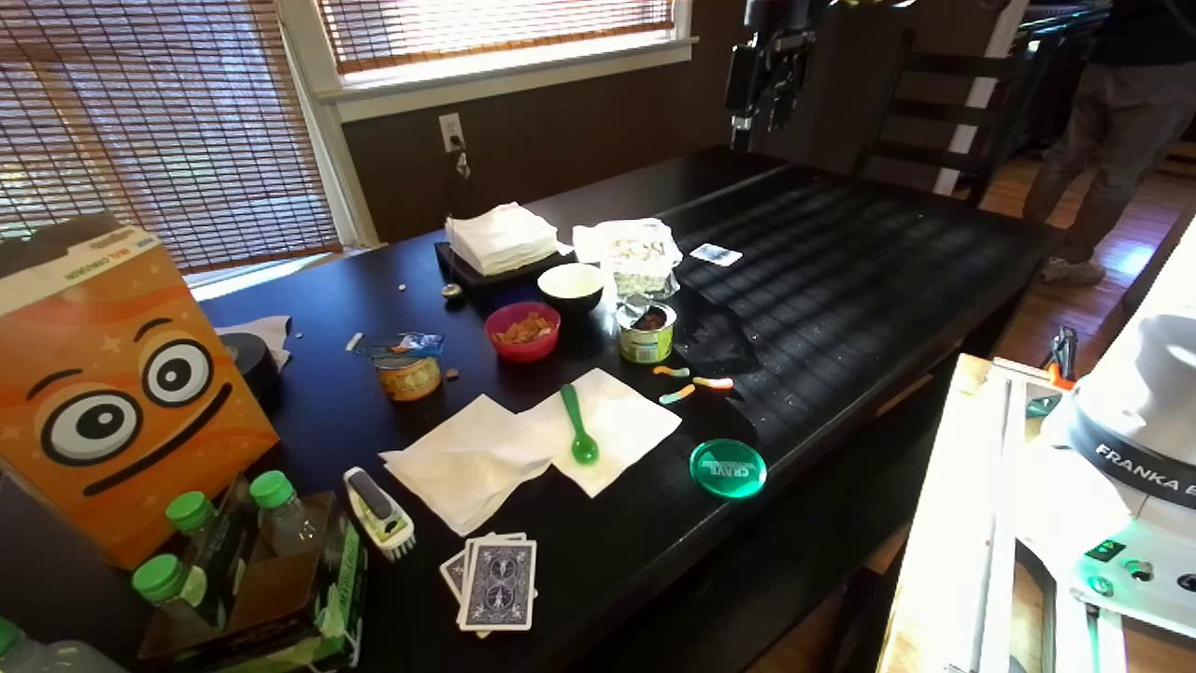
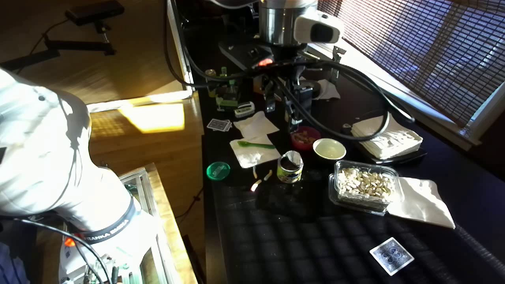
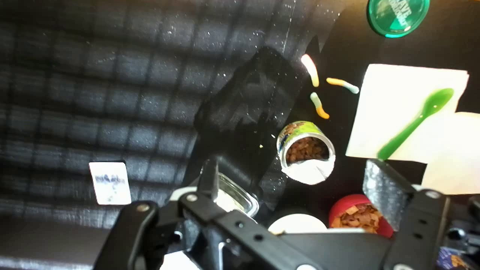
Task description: Put the orange and blue objects in the black and white bowl.
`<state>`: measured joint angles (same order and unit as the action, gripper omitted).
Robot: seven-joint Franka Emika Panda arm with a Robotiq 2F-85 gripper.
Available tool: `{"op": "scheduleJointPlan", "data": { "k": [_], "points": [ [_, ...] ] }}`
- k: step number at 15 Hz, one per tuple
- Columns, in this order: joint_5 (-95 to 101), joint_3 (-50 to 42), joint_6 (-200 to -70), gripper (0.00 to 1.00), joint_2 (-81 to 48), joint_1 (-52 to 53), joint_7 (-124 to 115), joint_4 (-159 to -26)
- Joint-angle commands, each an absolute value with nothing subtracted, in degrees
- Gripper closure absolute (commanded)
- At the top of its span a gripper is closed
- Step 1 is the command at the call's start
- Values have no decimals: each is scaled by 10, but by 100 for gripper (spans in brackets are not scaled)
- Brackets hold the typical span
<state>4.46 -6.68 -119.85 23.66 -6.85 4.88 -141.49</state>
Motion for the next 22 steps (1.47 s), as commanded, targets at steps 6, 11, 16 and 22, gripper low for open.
{"op": "scheduleJointPlan", "data": {
  "k": [6,11,16,22],
  "points": [
    [49,-1,-1412,0,182,-30,-21,-1522],
    [47,-2,-1450,0,161,-30,-11,-1550],
    [47,-1,-1468,0,146,-30,-11,-1559],
    [48,4,-1491,0,136,-29,-25,-1575]
  ]
}}
